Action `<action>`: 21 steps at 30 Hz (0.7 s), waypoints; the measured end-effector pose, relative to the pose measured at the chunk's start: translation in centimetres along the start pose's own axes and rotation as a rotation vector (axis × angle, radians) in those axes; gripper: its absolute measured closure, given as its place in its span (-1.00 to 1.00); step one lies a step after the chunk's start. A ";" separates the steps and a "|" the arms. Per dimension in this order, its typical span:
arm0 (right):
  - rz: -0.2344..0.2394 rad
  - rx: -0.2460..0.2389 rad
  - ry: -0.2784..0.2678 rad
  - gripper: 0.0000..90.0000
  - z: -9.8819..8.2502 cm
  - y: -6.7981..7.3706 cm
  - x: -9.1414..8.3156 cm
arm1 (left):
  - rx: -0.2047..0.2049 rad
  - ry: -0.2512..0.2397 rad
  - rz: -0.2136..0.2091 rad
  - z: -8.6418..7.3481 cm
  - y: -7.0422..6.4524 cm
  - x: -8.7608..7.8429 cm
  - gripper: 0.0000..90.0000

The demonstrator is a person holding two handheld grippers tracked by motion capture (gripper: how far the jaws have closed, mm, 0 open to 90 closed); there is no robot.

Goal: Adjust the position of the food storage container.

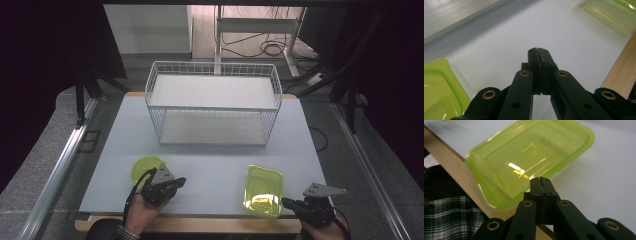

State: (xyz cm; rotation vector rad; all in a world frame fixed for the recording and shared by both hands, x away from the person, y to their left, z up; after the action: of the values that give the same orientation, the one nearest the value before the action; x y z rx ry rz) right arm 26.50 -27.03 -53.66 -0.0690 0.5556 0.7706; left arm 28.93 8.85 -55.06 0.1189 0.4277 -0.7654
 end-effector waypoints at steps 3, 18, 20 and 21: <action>0.030 -0.001 -0.001 0.98 0.1 0.8 0.7 | -0.001 0.000 0.000 0.0 0.0 0.0 1.00; 0.145 -0.067 0.037 0.98 2.6 4.7 7.2 | -0.015 0.015 0.001 -0.3 0.3 -0.2 1.00; 0.152 -0.086 0.054 0.98 2.9 5.1 8.1 | -0.015 0.016 0.002 -0.4 0.4 -0.1 1.00; 0.151 -0.096 0.061 0.98 3.2 5.2 8.3 | -0.015 0.018 0.003 -0.4 0.4 -0.2 1.00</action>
State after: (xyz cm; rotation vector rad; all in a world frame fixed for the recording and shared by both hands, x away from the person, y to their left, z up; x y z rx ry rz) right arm 29.26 -17.13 -54.39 -0.1405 0.5862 0.9446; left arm 28.97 9.36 -55.41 0.1120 0.4506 -0.7587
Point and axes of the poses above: each handheld gripper's, and its own axes: x roughly forward along the jaws, z roughly out of its top, y roughly to its left, the point moved 8 cm from there along x, roughly forward along the jaws, and after that the axes turned 14 degrees about -y, right-handed, at the moved point
